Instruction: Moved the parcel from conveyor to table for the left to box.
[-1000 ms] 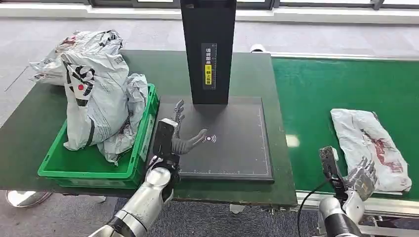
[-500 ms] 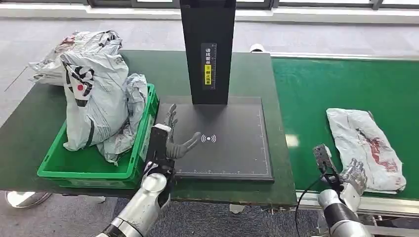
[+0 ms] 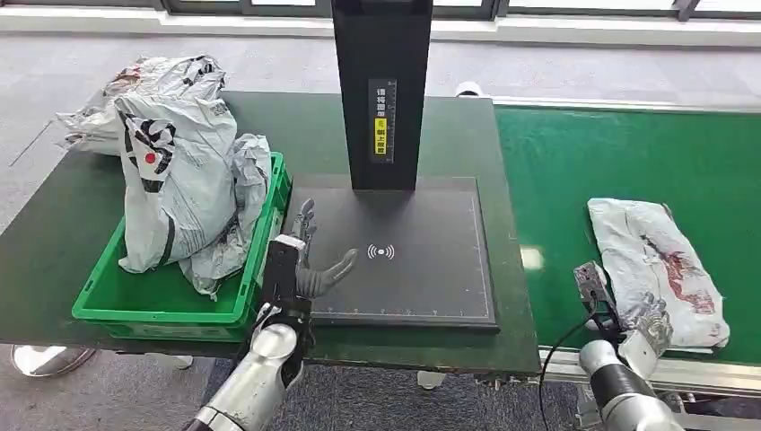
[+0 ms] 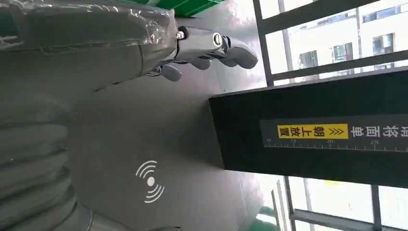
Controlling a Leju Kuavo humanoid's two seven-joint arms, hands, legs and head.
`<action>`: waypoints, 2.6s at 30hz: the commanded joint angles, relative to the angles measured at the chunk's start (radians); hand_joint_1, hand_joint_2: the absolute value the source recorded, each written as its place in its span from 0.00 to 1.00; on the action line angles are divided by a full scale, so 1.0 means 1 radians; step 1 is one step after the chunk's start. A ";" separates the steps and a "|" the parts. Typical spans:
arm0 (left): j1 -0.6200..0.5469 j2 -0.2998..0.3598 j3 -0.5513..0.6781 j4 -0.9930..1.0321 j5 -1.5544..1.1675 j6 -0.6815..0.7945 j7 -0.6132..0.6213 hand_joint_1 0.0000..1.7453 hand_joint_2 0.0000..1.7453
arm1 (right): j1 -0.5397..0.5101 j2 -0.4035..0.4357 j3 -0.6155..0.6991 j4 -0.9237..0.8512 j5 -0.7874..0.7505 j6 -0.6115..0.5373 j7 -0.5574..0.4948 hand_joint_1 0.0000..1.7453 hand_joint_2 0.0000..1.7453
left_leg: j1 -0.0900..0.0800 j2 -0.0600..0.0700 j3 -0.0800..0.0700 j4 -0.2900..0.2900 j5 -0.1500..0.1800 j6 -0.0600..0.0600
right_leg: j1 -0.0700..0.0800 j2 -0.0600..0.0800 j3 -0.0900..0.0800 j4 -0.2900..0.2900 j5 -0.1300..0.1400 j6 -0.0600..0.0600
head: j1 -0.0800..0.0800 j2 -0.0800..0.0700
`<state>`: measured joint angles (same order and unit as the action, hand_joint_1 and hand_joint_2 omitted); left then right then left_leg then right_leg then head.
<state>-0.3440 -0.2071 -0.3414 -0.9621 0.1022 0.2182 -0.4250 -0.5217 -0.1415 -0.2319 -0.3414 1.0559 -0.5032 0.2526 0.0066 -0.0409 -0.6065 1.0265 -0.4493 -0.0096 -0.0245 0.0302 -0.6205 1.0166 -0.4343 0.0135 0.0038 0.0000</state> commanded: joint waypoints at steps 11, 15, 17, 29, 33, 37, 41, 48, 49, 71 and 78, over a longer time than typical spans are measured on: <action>0.006 0.021 0.057 0.005 0.007 -0.014 0.014 0.00 1.00 | -0.008 -0.025 0.034 0.088 0.032 0.050 0.100 0.00 1.00 | 0.001 0.003 0.002 -0.001 0.000 0.000 | 0.002 -0.002 0.003 -0.002 0.000 -0.001 | 0.000 0.000; -0.001 0.022 0.062 0.013 0.009 -0.022 0.015 0.00 1.00 | -0.007 -0.020 -0.002 0.092 -0.007 0.152 0.081 1.00 1.00 | 0.000 0.001 0.003 -0.001 0.000 0.000 | 0.001 -0.002 0.003 -0.002 0.000 -0.001 | 0.000 0.000; -0.008 0.025 0.064 0.021 0.010 -0.028 0.015 0.00 1.00 | 0.001 -0.012 -0.032 0.088 -0.039 0.206 0.050 1.00 1.00 | 0.001 0.002 0.003 -0.001 0.000 0.000 | 0.002 -0.003 0.004 -0.003 0.000 -0.001 | 0.000 0.000; 0.006 0.025 0.088 -0.006 0.010 -0.036 0.028 0.00 1.00 | -0.035 0.038 -0.068 0.058 -0.066 0.149 -0.095 1.00 1.00 | 0.001 0.006 0.005 -0.001 -0.002 0.001 | 0.002 0.002 0.005 -0.003 0.001 0.000 | 0.000 0.000; 0.006 0.025 0.087 -0.006 0.009 -0.036 0.028 0.00 1.00 | -0.034 0.037 -0.068 0.059 -0.066 0.149 -0.095 1.00 1.00 | 0.000 0.005 0.005 -0.001 -0.002 0.001 | 0.002 0.001 0.005 -0.002 0.000 0.000 | 0.000 0.000; 0.005 0.025 0.088 -0.006 0.009 -0.036 0.028 0.00 1.00 | -0.033 0.037 -0.068 0.059 -0.066 0.148 -0.096 1.00 1.00 | 0.001 0.006 0.006 -0.002 -0.002 0.001 | 0.003 0.001 0.006 -0.004 0.000 -0.001 | 0.000 0.000; 0.006 0.025 0.097 -0.012 0.003 -0.025 0.031 0.00 1.00 | -0.054 0.084 -0.089 -0.011 -0.132 0.034 -0.341 1.00 1.00 | 0.000 0.007 0.004 -0.001 -0.002 0.001 | 0.003 0.003 0.003 -0.002 0.000 -0.001 | 0.000 0.000; 0.007 0.024 0.109 -0.019 -0.046 0.003 0.018 0.00 1.00 | 0.220 0.227 0.319 -0.769 -0.452 0.100 -0.495 1.00 1.00 | 0.002 0.013 0.004 -0.003 -0.002 -0.001 | 0.003 0.006 0.001 -0.003 0.001 -0.003 | 0.000 0.000; 0.005 0.024 0.108 -0.020 -0.056 0.008 0.014 0.00 1.00 | 0.249 0.223 0.389 -0.841 -0.489 0.112 -0.513 1.00 1.00 | 0.002 0.010 0.003 -0.002 -0.002 0.000 | 0.003 0.004 0.001 -0.002 0.000 -0.002 | 0.000 0.000; -0.031 0.016 0.079 0.028 -0.089 -0.018 0.009 0.00 1.00 | 0.334 0.168 0.937 -0.952 -0.508 0.414 -0.450 1.00 1.00 | 0.004 0.006 0.004 -0.003 -0.005 -0.003 | 0.005 0.002 0.002 -0.003 -0.004 -0.004 | 0.000 0.000; -0.052 0.012 0.070 0.052 -0.089 -0.023 0.015 0.00 1.00 | 0.296 0.169 0.982 -0.872 -0.523 0.546 -0.378 0.04 1.00 | 0.003 0.005 0.003 -0.003 -0.004 -0.003 | 0.005 0.001 0.002 -0.003 -0.003 -0.004 | 0.000 0.000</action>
<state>-0.3318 -0.2018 -0.2598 -1.0010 0.0156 0.2029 -0.4227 -0.1448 0.0496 0.6272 -1.3657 0.5497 -0.0839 -0.1965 0.0093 -0.0393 -0.6064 1.0247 -0.4532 -0.0127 -0.0211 0.0323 -0.6217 1.0161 -0.4382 0.0105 0.0038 0.0004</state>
